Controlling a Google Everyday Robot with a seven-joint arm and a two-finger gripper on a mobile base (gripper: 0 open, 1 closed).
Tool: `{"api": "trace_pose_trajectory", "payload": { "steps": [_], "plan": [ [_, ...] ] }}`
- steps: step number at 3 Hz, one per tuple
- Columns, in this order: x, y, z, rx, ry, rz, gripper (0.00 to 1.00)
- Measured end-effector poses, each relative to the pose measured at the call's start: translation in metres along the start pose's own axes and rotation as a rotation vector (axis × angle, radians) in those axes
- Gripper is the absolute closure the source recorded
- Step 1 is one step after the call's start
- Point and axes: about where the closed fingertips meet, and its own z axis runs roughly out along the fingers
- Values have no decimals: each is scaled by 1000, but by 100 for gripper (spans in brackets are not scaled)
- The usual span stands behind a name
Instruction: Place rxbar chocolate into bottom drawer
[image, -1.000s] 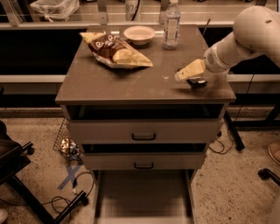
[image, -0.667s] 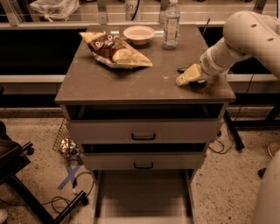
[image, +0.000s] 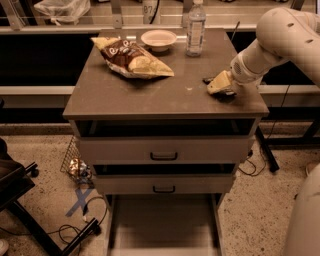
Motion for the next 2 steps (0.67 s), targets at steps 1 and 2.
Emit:
{"api": "trace_pose_trajectory", "payload": {
  "steps": [1,2],
  "plan": [
    [-4,0,-8,0,0,0,87],
    [-10,0,-16,0,0,0,100]
  ]
}}
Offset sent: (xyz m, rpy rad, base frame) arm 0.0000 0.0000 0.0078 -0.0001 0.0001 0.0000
